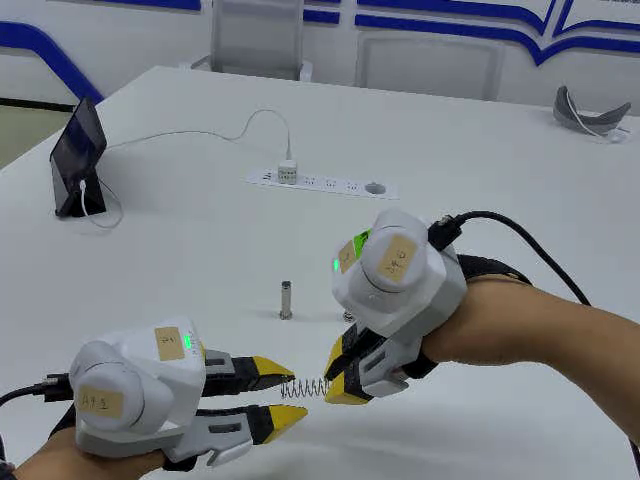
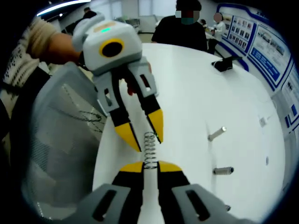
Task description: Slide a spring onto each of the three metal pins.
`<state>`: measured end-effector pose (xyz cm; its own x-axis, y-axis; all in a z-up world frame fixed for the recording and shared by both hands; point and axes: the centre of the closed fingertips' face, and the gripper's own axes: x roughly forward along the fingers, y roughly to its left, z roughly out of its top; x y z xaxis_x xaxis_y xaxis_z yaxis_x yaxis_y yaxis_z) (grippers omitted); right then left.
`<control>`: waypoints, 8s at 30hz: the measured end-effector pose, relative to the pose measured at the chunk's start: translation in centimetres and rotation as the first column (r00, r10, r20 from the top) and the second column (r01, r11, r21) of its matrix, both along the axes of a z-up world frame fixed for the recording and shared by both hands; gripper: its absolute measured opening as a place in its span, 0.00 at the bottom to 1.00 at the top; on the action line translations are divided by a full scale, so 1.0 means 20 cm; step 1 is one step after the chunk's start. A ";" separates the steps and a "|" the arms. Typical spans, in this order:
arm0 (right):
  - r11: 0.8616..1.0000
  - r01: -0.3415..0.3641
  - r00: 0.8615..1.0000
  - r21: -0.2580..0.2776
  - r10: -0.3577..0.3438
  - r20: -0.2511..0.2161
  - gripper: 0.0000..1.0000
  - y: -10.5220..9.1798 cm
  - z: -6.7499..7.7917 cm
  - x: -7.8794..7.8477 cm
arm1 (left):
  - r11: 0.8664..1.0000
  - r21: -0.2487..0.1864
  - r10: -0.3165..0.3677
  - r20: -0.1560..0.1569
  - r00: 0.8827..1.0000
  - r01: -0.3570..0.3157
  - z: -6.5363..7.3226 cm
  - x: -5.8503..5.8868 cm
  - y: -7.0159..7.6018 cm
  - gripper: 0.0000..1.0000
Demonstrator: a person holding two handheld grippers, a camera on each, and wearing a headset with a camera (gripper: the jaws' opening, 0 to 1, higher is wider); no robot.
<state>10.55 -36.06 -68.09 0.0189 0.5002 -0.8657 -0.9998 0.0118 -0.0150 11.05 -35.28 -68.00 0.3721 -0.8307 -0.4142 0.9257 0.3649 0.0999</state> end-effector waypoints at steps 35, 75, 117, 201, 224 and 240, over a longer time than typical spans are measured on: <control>0.988 -0.070 0.997 0.139 0.065 0.040 0.12 0.22 0.23 -0.05 | 1.000 -0.018 0.024 -0.015 1.000 -0.024 0.03 -0.02 0.00 0.11; 0.985 -0.016 0.999 0.173 0.010 0.039 0.12 0.22 0.19 -0.01 | 0.996 -0.069 0.057 -0.027 0.998 -0.059 0.04 0.03 0.02 0.20; 0.933 0.243 0.955 0.265 -0.279 0.104 0.12 0.15 0.27 0.58 | 0.973 -0.105 0.195 -0.094 0.976 -0.204 0.01 0.10 0.15 0.59; 0.880 0.404 0.904 0.251 -0.426 0.040 0.21 0.10 -0.06 0.58 | 0.965 -0.106 0.230 -0.116 0.966 -0.242 -0.03 0.17 0.22 0.61; 0.830 0.464 0.870 0.311 -0.494 0.019 0.28 -0.22 -0.03 0.34 | 0.959 -0.107 0.251 -0.100 0.963 -0.261 0.00 0.18 0.21 0.67; 0.757 0.527 0.811 0.386 -0.584 0.038 0.40 -0.56 0.04 0.30 | 0.956 -0.087 0.271 -0.093 0.958 -0.279 0.06 0.13 0.18 0.69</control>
<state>16.57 -47.25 -67.30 0.4986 0.6214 -0.6044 -0.8010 0.5968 -0.0473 13.62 -31.59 -66.76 0.5613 -0.7385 -0.3735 0.7914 0.6110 -0.0187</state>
